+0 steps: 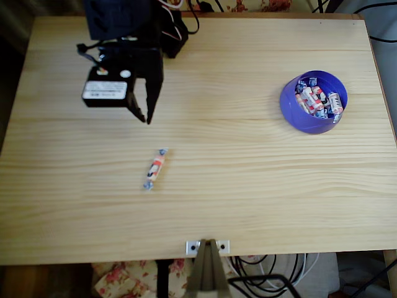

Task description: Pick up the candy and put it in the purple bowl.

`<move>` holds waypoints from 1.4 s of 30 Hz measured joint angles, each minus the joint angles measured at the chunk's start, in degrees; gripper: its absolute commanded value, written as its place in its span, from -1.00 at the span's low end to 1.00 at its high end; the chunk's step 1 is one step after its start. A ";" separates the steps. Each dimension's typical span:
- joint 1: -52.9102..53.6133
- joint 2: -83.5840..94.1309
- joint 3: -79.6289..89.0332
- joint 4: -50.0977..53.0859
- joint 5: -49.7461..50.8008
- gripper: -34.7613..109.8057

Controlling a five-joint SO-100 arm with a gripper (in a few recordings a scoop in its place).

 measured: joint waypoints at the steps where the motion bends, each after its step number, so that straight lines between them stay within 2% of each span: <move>1: 0.00 0.00 0.00 0.00 0.00 -0.52; 13: -0.09 0.00 0.00 0.00 -0.09 -0.52; 18: -4.13 0.00 0.00 0.00 -5.89 -0.52; 25: -3.96 0.00 0.00 0.00 -6.24 -0.52; 31: -1.23 0.00 0.00 0.79 0.44 -0.53; 39: -3.25 0.00 0.00 1.05 2.72 -0.53; 42: -3.25 0.00 -1.41 1.05 7.38 -0.53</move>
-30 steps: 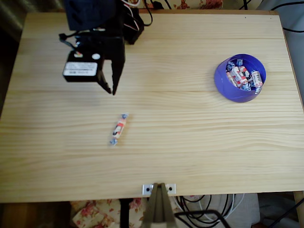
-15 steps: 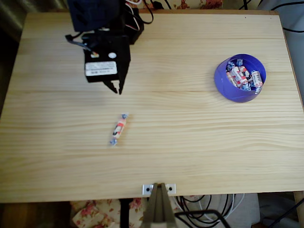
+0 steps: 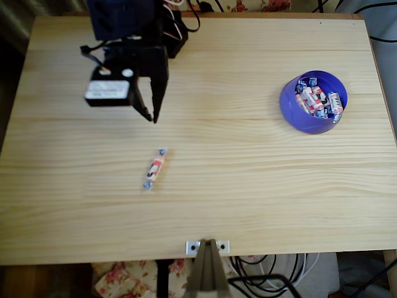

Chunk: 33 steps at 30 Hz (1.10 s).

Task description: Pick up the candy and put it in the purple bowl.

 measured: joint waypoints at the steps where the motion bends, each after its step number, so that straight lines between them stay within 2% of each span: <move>1: 0.26 0.00 -1.05 0.00 2.46 -0.53; 7: 0.18 -4.13 -7.21 0.00 11.25 -0.52; 26: -10.99 -53.70 -40.08 -1.41 35.33 -0.51; 33: -10.46 -70.66 -48.52 -1.85 39.55 -0.43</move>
